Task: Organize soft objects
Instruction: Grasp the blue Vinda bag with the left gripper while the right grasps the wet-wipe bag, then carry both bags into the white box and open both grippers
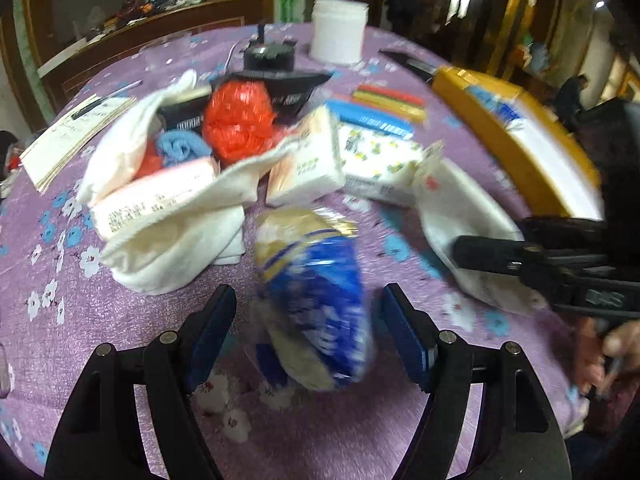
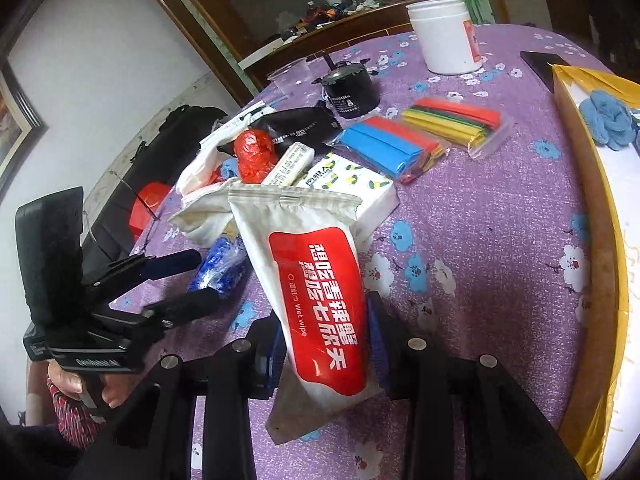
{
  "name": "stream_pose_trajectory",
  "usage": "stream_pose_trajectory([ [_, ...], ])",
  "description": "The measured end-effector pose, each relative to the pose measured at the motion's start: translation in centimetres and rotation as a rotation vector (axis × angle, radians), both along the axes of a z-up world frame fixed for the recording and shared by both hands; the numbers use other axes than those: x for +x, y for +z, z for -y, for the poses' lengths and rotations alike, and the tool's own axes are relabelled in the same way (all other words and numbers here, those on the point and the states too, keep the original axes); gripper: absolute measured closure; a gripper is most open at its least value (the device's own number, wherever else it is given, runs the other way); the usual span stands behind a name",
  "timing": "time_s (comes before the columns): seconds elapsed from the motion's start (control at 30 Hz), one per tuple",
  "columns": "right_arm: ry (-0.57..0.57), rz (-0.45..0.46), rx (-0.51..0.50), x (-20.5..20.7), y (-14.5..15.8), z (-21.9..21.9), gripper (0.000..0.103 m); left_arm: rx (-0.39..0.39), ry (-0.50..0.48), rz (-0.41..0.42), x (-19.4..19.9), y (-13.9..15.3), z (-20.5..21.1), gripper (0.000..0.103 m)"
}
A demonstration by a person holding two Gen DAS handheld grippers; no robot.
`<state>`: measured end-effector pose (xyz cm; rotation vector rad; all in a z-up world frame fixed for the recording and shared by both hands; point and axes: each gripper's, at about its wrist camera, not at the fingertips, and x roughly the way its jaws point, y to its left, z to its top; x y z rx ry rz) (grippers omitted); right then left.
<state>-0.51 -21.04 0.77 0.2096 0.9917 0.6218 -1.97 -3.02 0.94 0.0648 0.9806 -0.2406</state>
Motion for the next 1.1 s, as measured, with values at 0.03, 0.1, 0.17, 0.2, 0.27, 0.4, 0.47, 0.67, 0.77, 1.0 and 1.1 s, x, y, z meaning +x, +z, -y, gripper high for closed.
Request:
stream_pose_trajectory([
  [0.03, -0.001, 0.000, -0.009, 0.0, 0.0, -0.1, 0.065, -0.019, 0.011, 0.008, 0.0, 0.0, -0.1, 0.032],
  [0.1, -0.001, 0.014, -0.039, -0.1, 0.1, -0.4, 0.065, -0.032, 0.024, 0.019, 0.0, -0.2, 0.0, 0.043],
  [0.17, -0.002, 0.030, -0.073, -0.3, 0.2, -0.9, 0.064, -0.037, 0.011, 0.034, -0.5, -0.1, 0.4, 0.055],
  [0.2, -0.004, 0.036, -0.093, -0.3, 0.2, -1.1, 0.064, -0.026, 0.015, 0.042, -0.6, -0.1, 0.7, 0.055],
  [0.27, -0.014, 0.048, -0.132, -0.5, 0.3, -1.4, 0.064, 0.001, 0.014, 0.053, -0.8, 0.0, 1.0, 0.055],
  [0.4, -0.001, 0.085, -0.240, -0.9, 0.3, -2.9, 0.060, -0.046, 0.019, 0.038, -0.3, 0.0, 0.3, 0.056],
  [0.47, 0.013, 0.098, -0.274, -1.0, 0.3, -3.5, 0.056, -0.050, 0.018, 0.045, -0.3, 0.1, 0.3, 0.057],
  [0.67, -0.048, 0.135, -0.225, -1.4, 1.0, -2.1, 0.063, -0.095, 0.042, 0.115, -1.0, 1.2, -0.3, 0.057],
  [0.77, -0.099, 0.184, -0.216, -2.1, 1.8, -1.4, 0.063, -0.102, 0.061, 0.154, -1.6, 1.6, -0.4, 0.057],
  [1.0, -0.181, 0.229, -0.192, -2.5, 2.7, -0.1, 0.063, -0.078, 0.046, 0.169, -2.5, 2.0, 1.4, 0.057],
  [1.1, -0.194, 0.240, -0.173, -2.8, 3.0, 0.5, 0.063, -0.052, -0.006, 0.180, -2.7, 2.8, 3.5, 0.057],
])
